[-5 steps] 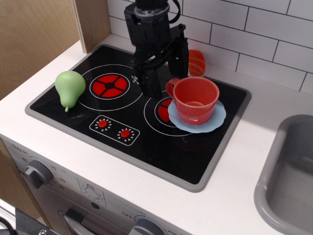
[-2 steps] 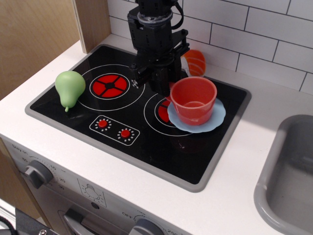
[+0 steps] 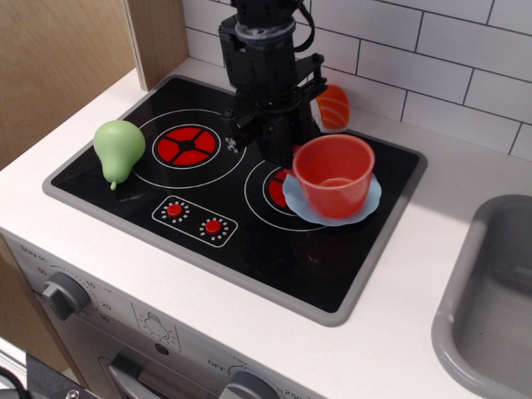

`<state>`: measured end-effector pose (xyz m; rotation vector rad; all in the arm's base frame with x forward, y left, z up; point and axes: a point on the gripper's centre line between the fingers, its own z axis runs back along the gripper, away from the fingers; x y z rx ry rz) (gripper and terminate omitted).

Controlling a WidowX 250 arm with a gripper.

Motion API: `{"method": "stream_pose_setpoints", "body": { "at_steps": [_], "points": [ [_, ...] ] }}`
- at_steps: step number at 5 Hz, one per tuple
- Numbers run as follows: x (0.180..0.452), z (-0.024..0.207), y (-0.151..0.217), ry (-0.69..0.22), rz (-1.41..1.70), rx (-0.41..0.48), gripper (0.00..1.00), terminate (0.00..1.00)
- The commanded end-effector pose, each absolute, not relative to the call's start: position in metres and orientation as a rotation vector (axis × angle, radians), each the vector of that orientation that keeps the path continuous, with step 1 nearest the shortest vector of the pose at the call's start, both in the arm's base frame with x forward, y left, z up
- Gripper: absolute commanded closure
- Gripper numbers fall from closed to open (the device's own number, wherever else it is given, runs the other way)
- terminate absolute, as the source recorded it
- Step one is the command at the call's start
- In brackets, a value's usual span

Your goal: Take cup off plate

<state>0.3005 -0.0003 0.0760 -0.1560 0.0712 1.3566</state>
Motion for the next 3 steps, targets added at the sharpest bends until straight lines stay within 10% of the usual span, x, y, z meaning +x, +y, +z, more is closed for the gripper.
{"method": "stream_pose_setpoints", "body": {
  "at_steps": [1, 3],
  "points": [
    [0.308, 0.125, 0.037, -0.002, 1.353, -0.254, 1.00, 0.00],
    [0.288, 0.114, 0.075, -0.035, 1.310, -0.200, 1.00, 0.00]
  ]
}}
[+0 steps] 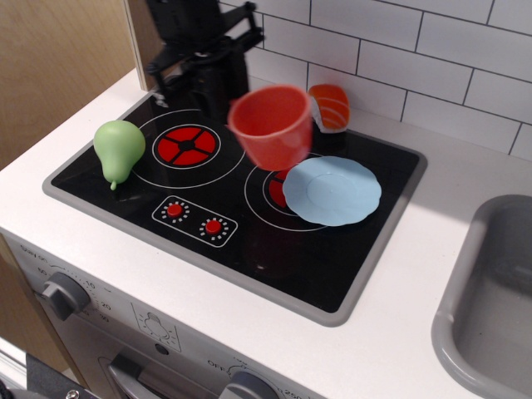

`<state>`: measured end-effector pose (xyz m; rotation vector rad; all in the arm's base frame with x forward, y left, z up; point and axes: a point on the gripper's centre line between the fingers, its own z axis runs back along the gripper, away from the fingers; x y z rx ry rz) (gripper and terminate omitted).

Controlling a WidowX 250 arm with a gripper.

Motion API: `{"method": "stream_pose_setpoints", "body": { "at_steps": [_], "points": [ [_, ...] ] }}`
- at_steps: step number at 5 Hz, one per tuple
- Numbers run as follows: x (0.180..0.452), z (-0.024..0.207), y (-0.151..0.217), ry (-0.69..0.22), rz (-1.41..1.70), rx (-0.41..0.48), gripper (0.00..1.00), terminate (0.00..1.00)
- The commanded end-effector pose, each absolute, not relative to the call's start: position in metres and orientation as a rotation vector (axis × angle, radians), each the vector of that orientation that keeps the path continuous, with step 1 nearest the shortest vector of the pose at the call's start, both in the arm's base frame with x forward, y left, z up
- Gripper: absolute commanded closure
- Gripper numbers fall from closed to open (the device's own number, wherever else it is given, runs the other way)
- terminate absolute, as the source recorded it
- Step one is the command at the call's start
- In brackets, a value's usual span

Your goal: Take cup off plate

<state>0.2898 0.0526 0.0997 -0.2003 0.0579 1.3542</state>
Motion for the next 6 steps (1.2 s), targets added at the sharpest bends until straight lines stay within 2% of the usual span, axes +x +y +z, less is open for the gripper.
{"method": "stream_pose_setpoints", "body": {
  "at_steps": [1, 3, 4, 5, 6],
  "points": [
    [0.286, 0.109, 0.087, -0.044, 1.284, -0.189, 1.00, 0.00],
    [0.295, 0.092, 0.105, -0.071, 1.308, -0.132, 1.00, 0.00],
    [0.298, 0.080, 0.105, -0.055, 1.308, -0.107, 1.00, 0.00],
    [0.299, 0.079, 0.102, -0.003, 1.330, -0.111, 1.00, 0.00],
    [0.299, 0.083, 0.100, 0.015, 1.354, -0.116, 0.00, 0.00]
  ]
}}
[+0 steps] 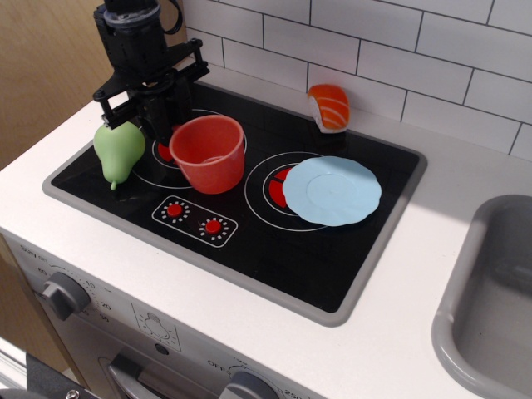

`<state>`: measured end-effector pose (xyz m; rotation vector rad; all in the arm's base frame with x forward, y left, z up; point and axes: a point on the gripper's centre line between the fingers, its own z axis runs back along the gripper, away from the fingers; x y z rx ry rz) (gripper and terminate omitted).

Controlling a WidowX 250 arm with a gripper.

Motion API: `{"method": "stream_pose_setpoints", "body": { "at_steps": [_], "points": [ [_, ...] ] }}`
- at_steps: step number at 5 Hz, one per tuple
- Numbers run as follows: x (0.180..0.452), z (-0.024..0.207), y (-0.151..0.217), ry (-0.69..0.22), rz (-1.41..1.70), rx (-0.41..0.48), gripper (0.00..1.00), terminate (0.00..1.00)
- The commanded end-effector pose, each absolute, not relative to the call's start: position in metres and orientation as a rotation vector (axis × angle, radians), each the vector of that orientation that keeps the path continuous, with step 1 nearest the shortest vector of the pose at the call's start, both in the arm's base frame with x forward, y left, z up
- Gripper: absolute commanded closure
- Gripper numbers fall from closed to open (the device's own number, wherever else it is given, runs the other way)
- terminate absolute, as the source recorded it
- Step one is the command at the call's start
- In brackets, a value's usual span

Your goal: Take cup off plate

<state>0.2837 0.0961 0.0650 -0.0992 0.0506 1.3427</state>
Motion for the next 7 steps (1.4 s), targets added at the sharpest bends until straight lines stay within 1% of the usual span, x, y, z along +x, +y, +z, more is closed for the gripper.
{"method": "stream_pose_setpoints", "body": {
  "at_steps": [1, 2, 3, 4, 5, 6, 7],
  "points": [
    [0.299, 0.086, 0.098, 0.012, 1.345, -0.115, 0.00, 0.00],
    [0.297, 0.091, 0.094, -0.046, 1.341, -0.079, 0.00, 0.00],
    [0.293, 0.119, 0.091, -0.097, 1.386, -0.090, 0.00, 0.00],
    [0.291, 0.145, 0.086, -0.074, 1.395, -0.133, 0.00, 0.00],
    [0.291, 0.155, 0.075, -0.065, 1.223, -0.151, 0.00, 0.00],
    [0.291, 0.155, 0.075, -0.065, 1.223, -0.151, 0.00, 0.00],
    [0.291, 0.155, 0.075, -0.065, 1.223, -0.151, 0.00, 1.00]
  ]
}}
